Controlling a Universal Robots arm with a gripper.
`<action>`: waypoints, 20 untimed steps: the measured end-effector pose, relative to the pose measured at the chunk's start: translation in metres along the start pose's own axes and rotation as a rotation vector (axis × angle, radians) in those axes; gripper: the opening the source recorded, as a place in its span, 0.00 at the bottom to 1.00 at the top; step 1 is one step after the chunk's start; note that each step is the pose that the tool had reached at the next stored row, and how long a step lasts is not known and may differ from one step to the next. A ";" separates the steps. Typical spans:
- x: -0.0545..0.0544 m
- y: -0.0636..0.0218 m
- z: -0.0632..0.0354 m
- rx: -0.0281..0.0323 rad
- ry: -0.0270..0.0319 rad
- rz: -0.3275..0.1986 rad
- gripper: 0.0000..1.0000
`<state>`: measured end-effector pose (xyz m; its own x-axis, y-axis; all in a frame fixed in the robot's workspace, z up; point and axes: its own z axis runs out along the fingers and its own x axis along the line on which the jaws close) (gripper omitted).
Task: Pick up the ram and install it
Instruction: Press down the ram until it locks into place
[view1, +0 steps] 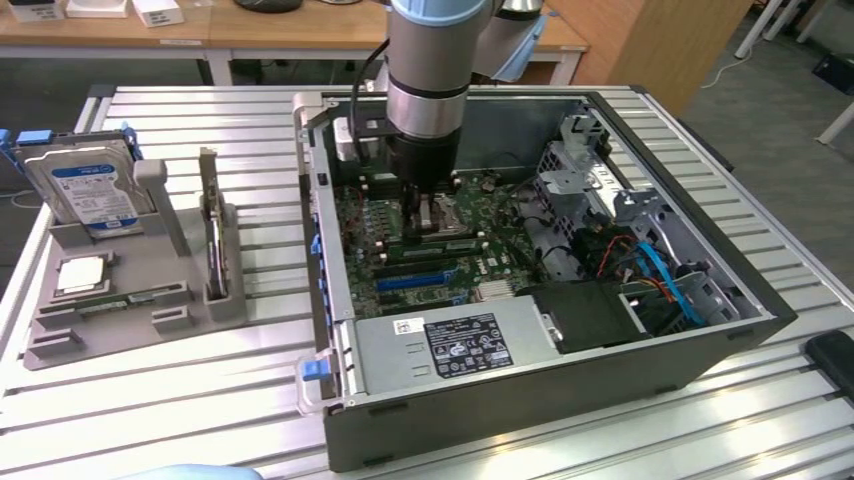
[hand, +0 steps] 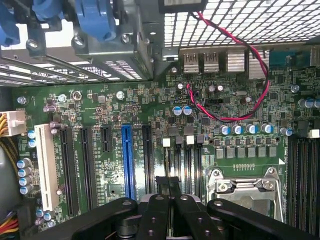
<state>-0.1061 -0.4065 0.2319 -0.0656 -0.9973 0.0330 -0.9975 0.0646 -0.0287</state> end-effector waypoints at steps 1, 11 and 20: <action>0.000 0.0001 0.0003 0.0009 -0.0001 0.000 0.10; 0.000 0.0009 0.0034 0.0098 -0.0006 0.001 0.10; 0.000 0.0019 0.0057 0.0176 -0.0008 0.001 0.10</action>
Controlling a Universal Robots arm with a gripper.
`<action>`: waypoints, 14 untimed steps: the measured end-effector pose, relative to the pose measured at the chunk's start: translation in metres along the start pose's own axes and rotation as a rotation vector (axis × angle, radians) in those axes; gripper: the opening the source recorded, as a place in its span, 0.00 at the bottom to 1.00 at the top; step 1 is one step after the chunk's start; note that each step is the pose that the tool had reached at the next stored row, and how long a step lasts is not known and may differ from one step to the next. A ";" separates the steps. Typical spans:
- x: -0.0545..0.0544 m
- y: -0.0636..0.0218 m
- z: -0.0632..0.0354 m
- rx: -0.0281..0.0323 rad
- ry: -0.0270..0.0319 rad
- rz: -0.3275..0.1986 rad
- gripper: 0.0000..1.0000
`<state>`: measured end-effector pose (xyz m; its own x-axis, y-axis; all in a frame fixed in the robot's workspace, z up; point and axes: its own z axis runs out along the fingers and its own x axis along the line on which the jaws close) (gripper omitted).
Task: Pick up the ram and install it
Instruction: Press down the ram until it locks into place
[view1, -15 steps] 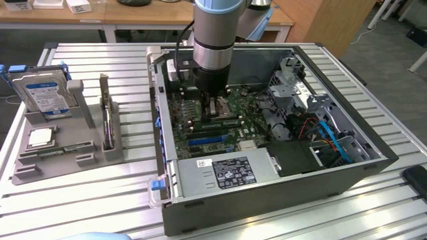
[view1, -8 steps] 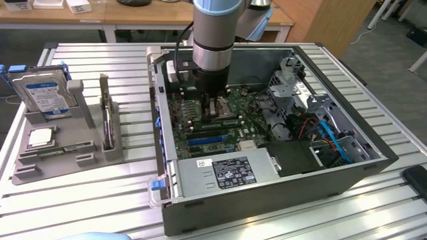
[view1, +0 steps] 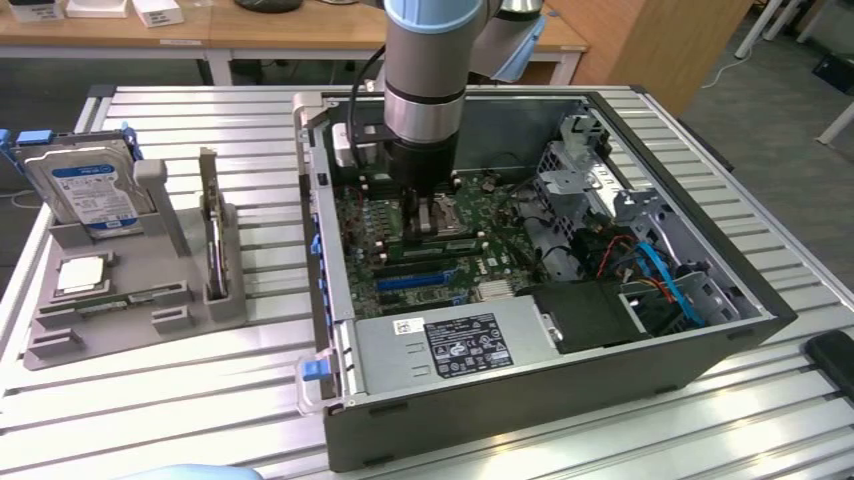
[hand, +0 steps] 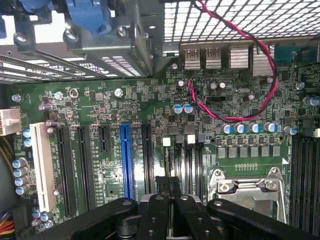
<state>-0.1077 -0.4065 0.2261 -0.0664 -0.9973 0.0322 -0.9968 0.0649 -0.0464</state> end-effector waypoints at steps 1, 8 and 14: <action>0.000 0.0001 0.0003 0.0009 -0.0001 0.000 0.10; 0.000 0.0019 0.0037 0.0130 -0.0005 0.000 0.10; 0.000 0.0020 0.0042 0.0148 -0.0007 0.000 0.10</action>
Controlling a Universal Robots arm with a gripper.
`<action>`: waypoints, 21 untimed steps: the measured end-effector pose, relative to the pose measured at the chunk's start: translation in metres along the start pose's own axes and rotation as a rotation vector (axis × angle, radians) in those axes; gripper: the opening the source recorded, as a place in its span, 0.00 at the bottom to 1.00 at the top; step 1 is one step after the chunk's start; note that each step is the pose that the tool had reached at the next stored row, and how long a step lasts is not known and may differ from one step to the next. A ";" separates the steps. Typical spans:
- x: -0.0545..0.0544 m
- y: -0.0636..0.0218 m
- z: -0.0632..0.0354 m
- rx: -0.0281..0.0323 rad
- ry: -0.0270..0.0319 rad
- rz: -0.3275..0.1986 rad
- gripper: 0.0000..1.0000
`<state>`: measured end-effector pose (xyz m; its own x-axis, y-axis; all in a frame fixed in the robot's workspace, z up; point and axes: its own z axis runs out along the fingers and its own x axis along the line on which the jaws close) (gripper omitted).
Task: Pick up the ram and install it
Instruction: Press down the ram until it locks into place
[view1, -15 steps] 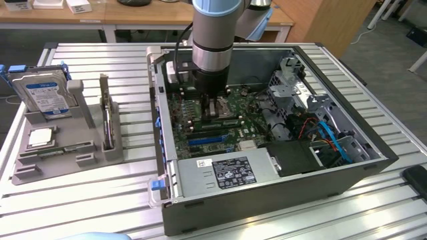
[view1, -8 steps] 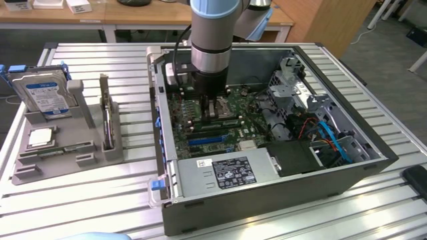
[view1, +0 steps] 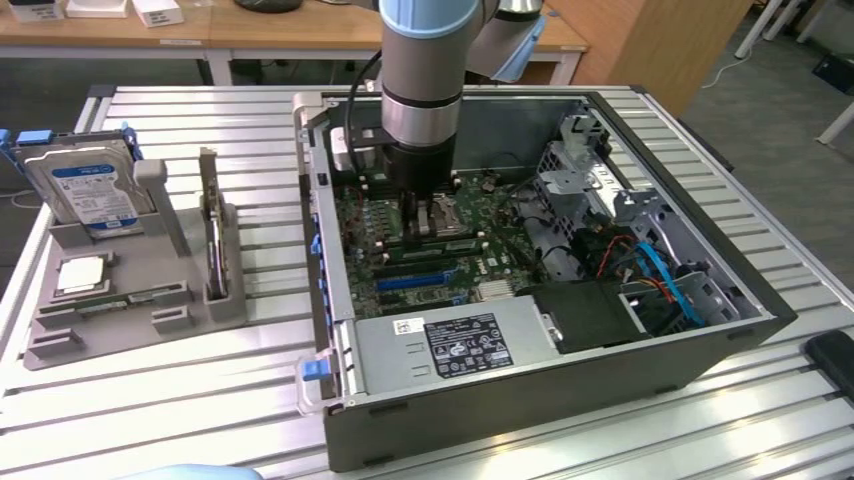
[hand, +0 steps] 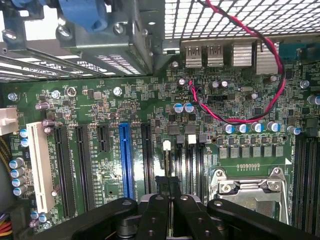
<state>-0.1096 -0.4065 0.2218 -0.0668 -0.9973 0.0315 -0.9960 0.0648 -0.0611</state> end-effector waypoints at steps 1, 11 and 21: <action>0.000 0.0000 0.0000 0.0000 -0.0001 0.000 0.10; 0.000 -0.0008 -0.0032 -0.0033 0.0002 0.000 0.10; 0.000 -0.0076 -0.0050 -0.0069 0.0006 0.000 0.10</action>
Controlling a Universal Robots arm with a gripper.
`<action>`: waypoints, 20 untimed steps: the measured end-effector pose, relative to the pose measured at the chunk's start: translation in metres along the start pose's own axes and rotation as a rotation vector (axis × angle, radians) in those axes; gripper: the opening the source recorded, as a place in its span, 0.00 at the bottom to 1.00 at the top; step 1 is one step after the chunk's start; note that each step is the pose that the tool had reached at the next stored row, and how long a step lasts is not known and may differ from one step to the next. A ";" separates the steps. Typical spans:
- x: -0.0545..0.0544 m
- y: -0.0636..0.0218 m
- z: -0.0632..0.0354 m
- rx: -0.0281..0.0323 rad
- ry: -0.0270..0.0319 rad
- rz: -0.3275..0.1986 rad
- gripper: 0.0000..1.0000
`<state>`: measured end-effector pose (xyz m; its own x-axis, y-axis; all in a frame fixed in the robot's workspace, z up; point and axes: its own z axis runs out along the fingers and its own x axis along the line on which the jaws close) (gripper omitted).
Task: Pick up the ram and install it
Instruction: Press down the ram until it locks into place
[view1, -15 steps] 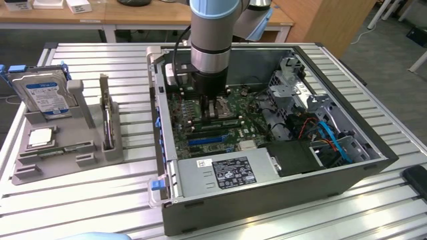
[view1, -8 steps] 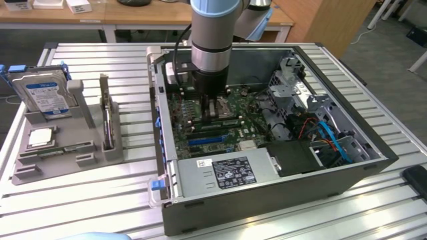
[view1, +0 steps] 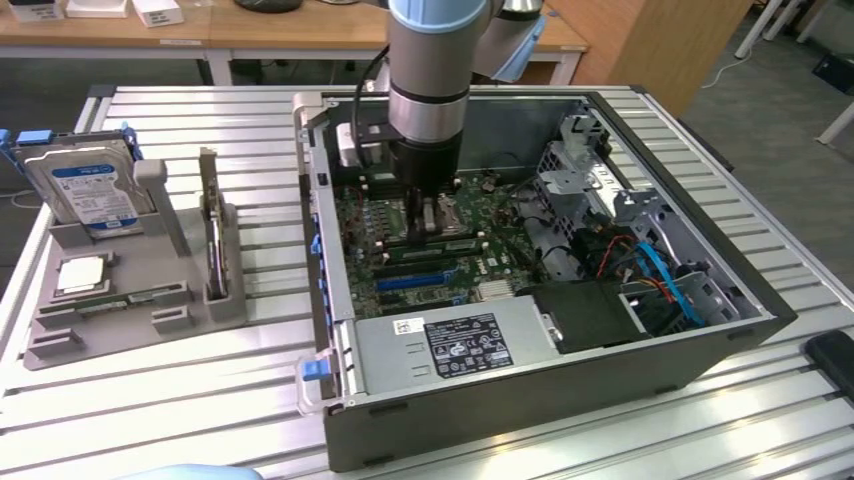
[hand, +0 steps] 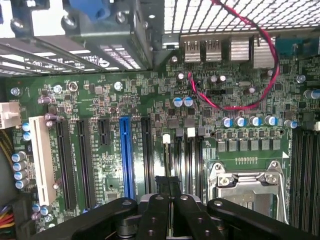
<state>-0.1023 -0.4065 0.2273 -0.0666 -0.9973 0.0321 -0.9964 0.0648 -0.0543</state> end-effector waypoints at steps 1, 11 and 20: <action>0.000 -0.0013 -0.0003 -0.0005 -0.0001 0.000 0.10; -0.001 -0.0210 -0.0019 -0.0056 0.0002 0.000 0.10; -0.002 -0.0352 -0.0032 -0.0117 0.0007 0.000 0.10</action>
<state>-0.0673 -0.4065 0.2323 -0.0663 -0.9973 0.0328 -0.9970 0.0648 -0.0426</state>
